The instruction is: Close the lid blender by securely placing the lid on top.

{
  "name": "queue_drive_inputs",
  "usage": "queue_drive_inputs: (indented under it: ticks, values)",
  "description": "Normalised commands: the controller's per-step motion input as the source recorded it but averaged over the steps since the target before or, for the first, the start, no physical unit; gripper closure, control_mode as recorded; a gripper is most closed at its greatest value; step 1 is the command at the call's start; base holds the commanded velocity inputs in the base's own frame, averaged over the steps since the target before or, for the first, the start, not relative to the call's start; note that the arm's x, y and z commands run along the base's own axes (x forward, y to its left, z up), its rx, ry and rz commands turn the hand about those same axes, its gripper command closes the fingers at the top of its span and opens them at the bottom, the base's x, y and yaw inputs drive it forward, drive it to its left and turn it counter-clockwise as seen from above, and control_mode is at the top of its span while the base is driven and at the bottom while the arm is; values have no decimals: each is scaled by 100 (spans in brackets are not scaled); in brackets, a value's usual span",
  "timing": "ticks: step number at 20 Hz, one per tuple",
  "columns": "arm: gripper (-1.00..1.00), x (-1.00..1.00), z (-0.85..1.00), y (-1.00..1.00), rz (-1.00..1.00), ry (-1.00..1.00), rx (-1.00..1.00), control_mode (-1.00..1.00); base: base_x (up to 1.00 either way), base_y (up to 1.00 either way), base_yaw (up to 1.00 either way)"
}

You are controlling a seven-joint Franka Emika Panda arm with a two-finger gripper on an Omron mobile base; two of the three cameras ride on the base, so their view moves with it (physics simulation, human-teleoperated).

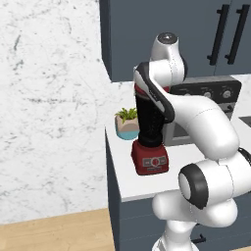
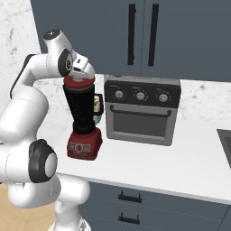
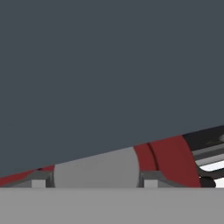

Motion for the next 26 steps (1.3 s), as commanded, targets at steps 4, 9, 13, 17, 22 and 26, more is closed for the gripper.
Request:
queue_drive_inputs:
  ticks: [4, 9, 13, 17, 22, 26]
  values:
    - [100, 0, -9, -32, -5, 0, 0, -100, 0, 0, 0]
    - [100, 0, -3, -11, -3, 1, 0, -100, 0, 0, 0]
    - [100, 0, -33, 0, 0, 0, 0, -100, 0, 0, 0]
    - [100, 12, -8, 2, -2, 0, 0, -100, 0, 0, 0]
    - [100, 33, 0, 3, -3, 0, 0, -100, 0, 0, 0]
    - [100, 31, -1, 4, -4, 0, 0, -100, 0, 0, 0]
